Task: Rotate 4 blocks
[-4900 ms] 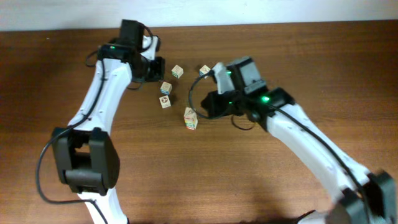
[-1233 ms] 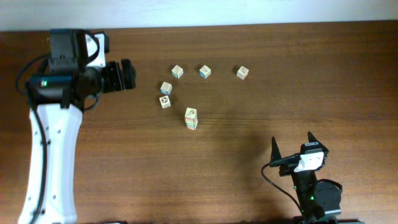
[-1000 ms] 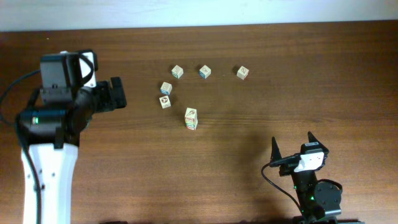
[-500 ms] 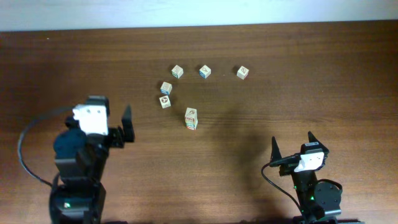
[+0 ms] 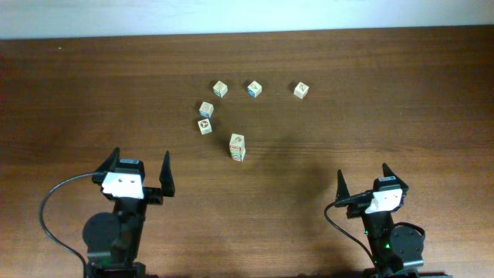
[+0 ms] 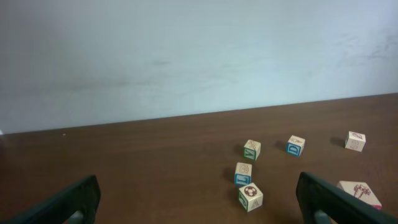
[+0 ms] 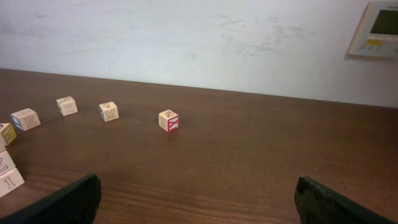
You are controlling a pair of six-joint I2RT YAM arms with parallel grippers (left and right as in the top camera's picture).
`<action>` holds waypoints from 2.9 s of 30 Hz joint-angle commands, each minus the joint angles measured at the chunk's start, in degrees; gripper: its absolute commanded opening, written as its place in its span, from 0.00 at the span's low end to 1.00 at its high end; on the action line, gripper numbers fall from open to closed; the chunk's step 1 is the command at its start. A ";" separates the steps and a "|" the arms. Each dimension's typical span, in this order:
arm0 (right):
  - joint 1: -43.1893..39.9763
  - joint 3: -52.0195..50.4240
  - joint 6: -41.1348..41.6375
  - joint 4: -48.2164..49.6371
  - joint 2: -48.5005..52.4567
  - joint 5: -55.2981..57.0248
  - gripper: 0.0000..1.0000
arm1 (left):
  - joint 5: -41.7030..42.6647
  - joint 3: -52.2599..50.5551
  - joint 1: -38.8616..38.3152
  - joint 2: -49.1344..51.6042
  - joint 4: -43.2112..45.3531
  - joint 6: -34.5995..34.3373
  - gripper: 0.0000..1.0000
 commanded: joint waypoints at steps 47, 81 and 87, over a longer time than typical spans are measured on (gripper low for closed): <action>-0.44 -0.52 0.07 -0.02 -0.37 0.31 0.98 | 1.64 -16.37 -0.20 -23.04 -6.95 12.20 0.99; -0.44 -0.52 0.07 -0.02 -0.37 0.31 0.98 | 1.64 -16.37 -0.20 -23.04 -6.95 12.20 0.99; -0.44 -0.52 0.07 -0.02 -0.37 0.31 0.98 | 1.64 -16.37 -0.17 -23.04 -6.95 12.20 0.99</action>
